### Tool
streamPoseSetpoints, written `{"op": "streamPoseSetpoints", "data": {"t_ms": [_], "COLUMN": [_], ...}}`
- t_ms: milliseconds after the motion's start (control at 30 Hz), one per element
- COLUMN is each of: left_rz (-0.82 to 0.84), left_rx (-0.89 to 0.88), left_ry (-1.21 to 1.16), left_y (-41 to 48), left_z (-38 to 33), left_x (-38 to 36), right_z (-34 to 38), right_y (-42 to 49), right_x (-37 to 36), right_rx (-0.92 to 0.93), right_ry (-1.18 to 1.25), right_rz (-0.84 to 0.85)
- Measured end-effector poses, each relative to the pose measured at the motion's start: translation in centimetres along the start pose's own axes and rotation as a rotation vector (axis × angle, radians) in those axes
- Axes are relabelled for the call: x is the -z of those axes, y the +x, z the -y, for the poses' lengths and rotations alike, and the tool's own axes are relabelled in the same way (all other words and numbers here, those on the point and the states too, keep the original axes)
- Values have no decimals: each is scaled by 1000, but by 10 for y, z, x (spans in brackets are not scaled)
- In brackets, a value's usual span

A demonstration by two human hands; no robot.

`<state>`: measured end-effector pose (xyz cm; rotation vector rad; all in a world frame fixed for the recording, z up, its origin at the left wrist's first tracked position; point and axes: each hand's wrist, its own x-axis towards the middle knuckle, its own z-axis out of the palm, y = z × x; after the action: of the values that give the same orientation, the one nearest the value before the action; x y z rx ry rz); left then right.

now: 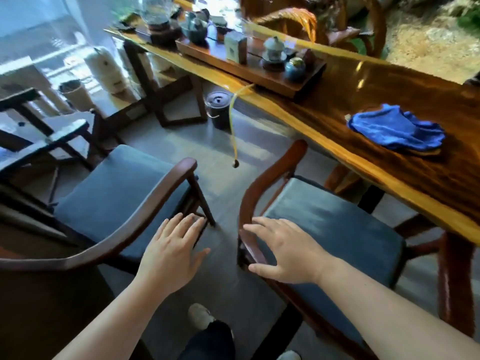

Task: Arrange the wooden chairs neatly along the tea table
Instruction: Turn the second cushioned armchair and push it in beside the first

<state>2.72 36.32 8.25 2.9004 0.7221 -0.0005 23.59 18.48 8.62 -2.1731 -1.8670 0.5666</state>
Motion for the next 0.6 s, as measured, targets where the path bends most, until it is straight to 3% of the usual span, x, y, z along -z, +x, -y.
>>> {"op": "streamPoseSetpoints", "data": {"t_ms": [367, 600], "left_rz": [54, 126], "left_rx": [209, 320], "left_ry": [12, 29], "left_y": [-6, -26], "left_z": [163, 219], "left_x": [11, -4], "right_z": [55, 79], "right_y": [163, 247], "right_x": [-22, -48], "right_rx": [112, 231], "right_ry": [-102, -145], "right_rz": [159, 298]}}
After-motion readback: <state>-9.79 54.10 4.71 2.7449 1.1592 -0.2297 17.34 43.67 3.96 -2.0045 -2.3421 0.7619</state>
